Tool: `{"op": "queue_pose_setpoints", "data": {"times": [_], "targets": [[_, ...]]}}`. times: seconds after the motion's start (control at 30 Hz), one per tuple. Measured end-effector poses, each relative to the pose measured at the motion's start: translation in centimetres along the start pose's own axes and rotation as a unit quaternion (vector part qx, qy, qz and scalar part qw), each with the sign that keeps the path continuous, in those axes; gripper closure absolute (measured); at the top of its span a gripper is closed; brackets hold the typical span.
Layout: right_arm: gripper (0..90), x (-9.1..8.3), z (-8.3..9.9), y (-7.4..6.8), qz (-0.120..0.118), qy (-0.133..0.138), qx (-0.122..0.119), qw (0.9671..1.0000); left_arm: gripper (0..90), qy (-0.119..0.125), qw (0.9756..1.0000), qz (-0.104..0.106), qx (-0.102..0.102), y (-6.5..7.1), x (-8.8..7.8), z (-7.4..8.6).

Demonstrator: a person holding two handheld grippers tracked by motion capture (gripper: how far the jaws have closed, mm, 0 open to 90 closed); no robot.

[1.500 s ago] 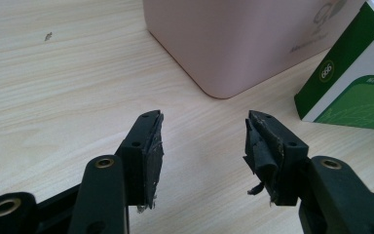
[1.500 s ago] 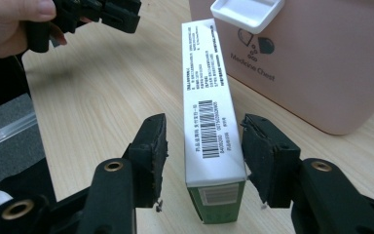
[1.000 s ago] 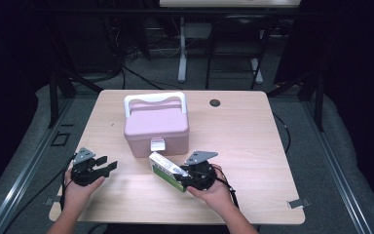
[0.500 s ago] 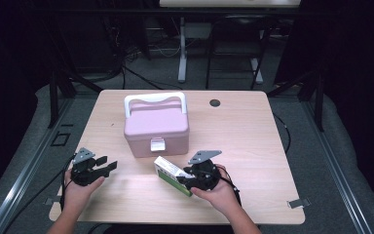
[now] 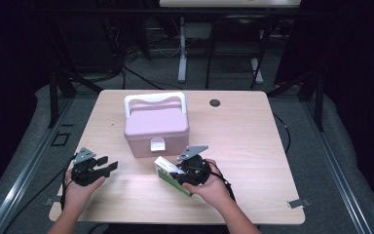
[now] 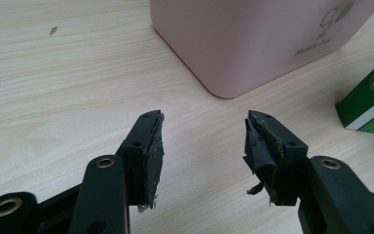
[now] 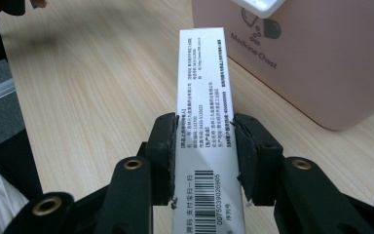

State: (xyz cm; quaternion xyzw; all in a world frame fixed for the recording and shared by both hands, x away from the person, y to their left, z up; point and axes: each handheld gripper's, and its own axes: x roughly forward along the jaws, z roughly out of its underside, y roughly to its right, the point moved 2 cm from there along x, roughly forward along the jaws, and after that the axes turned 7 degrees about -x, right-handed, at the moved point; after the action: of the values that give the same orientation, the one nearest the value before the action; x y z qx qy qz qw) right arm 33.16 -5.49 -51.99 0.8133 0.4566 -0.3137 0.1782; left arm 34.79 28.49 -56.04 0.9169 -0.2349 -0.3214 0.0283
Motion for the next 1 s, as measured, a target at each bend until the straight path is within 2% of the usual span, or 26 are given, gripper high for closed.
{"op": "queue_pose_setpoints", "data": {"times": [0.2, 0.23, 0.27, 0.37, 0.4, 0.43, 0.47, 0.5, 0.77, 1.0], "targets": [[62.0, -1.0, 0.7, 0.7, 0.016, -0.006, -0.001, 0.9999, 48.0, 0.003, 1.0000, -0.001, -0.007, -0.2, -0.1, -0.1], [62.0, -1.6, 1.2, 1.4, 0.029, -0.007, 0.005, 0.9996, 48.0, -0.001, 1.0000, -0.002, -0.006, -0.2, -0.2, -0.1], [62.0, -1.6, 1.2, 1.4, 0.029, -0.007, 0.005, 0.9996, 48.0, -0.001, 1.0000, -0.001, -0.006, -0.3, -0.3, -0.1], [62.0, -3.0, 2.4, 2.7, 0.048, -0.006, 0.021, 0.9986, 48.0, 0.004, 1.0000, -0.001, -0.008, -0.2, -0.1, -0.1], [62.1, -4.0, 3.3, 3.6, 0.064, -0.006, 0.036, 0.9973, 48.0, 0.004, 1.0000, -0.001, -0.007, -0.1, 0.0, -0.1], [62.1, -4.0, 3.3, 3.6, 0.064, -0.006, 0.036, 0.9973, 48.0, 0.003, 1.0000, -0.001, -0.006, -0.1, 0.0, -0.1], [62.1, -5.0, 4.1, 4.5, 0.076, -0.006, 0.047, 0.9960, 48.0, -0.002, 1.0000, 0.000, -0.006, -0.1, 0.0, -0.1], [62.1, -5.0, 4.1, 4.5, 0.076, -0.006, 0.047, 0.9960, 48.0, -0.001, 1.0000, 0.002, -0.005, -0.1, 0.0, -0.1], [62.0, -8.5, 7.7, 8.2, 0.111, 0.007, 0.086, 0.9901, 48.0, 0.002, 1.0000, 0.000, -0.005, -0.1, 0.1, -0.1], [62.0, -10.6, 9.7, 10.2, 0.136, 0.006, 0.097, 0.9859, 48.0, 0.001, 1.0000, -0.001, -0.006, -0.1, 0.2, -0.1]]}}
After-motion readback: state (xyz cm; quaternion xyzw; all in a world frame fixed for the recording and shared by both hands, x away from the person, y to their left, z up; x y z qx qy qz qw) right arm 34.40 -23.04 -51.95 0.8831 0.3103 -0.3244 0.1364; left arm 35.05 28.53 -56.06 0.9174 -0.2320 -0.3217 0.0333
